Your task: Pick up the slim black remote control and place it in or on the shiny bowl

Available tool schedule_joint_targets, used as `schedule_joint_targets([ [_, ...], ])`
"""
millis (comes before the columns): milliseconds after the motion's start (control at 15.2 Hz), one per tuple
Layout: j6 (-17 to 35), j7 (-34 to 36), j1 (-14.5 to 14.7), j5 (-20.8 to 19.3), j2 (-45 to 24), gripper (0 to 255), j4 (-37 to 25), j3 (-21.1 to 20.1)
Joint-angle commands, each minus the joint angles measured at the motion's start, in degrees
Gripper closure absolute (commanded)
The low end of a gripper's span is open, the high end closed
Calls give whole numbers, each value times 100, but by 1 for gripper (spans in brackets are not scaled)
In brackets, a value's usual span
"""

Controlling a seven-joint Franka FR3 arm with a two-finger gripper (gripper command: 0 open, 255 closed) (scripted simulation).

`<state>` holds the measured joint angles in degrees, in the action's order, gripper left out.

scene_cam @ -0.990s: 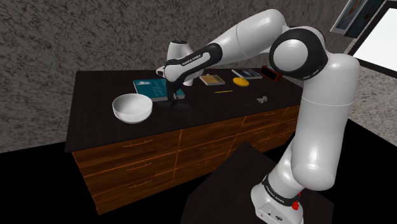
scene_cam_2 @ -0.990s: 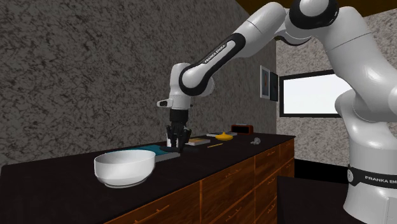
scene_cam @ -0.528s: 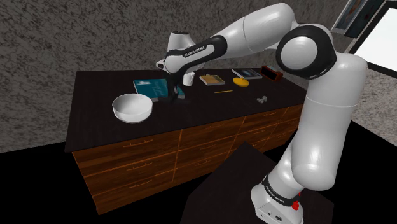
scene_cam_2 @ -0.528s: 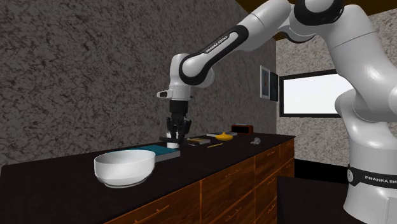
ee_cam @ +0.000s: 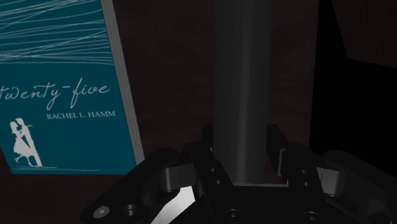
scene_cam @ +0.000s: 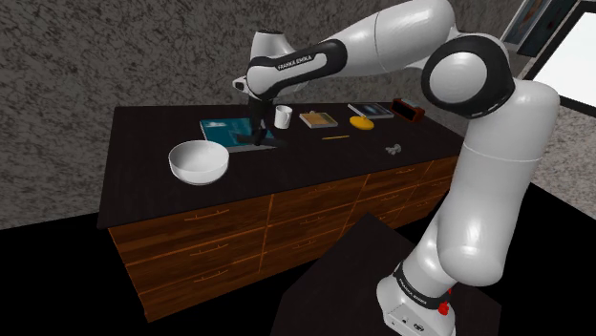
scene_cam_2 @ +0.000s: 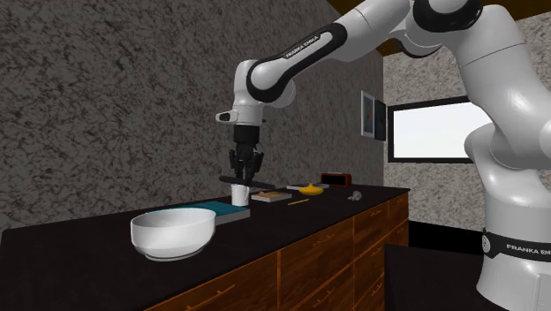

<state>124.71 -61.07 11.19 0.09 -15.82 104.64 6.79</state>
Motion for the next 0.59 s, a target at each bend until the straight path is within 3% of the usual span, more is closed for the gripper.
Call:
schedule_joint_targets([
  [0, -114, 143, 85, -3, -206, 255, -314, -52],
  [528, -831, 798, 496, -20, -1606, 255, -2410, -254],
])
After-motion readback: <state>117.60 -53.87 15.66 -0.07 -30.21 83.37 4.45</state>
